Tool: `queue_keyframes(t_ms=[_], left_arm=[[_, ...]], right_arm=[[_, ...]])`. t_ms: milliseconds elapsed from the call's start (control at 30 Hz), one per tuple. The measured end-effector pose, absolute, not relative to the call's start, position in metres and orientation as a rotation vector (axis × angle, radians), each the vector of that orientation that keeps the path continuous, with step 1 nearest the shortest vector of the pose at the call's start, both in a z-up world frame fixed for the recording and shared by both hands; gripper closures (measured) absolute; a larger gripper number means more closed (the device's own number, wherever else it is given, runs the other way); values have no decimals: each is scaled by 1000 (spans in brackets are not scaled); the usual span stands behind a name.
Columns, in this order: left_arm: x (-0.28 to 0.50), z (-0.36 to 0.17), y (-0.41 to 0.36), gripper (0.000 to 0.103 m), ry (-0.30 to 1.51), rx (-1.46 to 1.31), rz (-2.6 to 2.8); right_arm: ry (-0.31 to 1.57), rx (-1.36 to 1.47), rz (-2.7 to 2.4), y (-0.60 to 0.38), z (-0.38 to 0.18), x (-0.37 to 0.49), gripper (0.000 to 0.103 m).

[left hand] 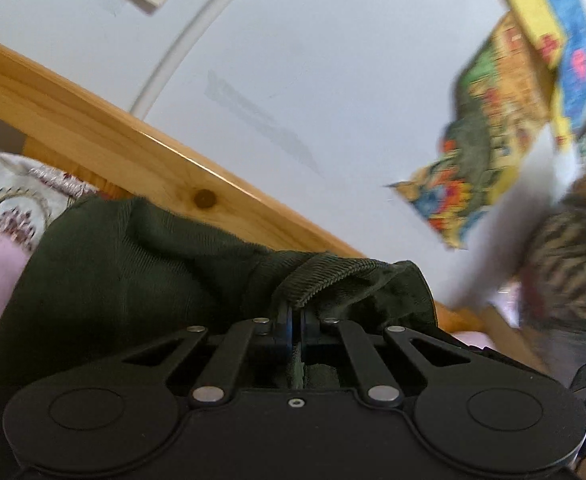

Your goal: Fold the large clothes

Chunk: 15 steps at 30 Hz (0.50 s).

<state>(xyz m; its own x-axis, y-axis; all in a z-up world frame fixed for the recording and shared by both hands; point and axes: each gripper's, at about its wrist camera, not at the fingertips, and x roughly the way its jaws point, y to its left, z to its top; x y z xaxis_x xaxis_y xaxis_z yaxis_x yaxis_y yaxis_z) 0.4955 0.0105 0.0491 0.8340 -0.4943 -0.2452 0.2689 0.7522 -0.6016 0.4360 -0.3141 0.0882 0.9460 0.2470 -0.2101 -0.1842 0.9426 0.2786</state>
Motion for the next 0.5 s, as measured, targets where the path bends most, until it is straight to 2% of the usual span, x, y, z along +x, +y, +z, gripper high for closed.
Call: queue_keyframes(t_ms=[100, 233, 500], left_arm=[[451, 46, 24, 101, 397, -632, -469], [398, 21, 31, 101, 419, -655, -479], [357, -48, 24, 100, 587, -572, -405]], right_arm=[[222, 224, 223, -298, 82, 382, 99], [253, 103, 186, -284, 45, 339, 99], [400, 149, 116, -268, -31, 288, 100]])
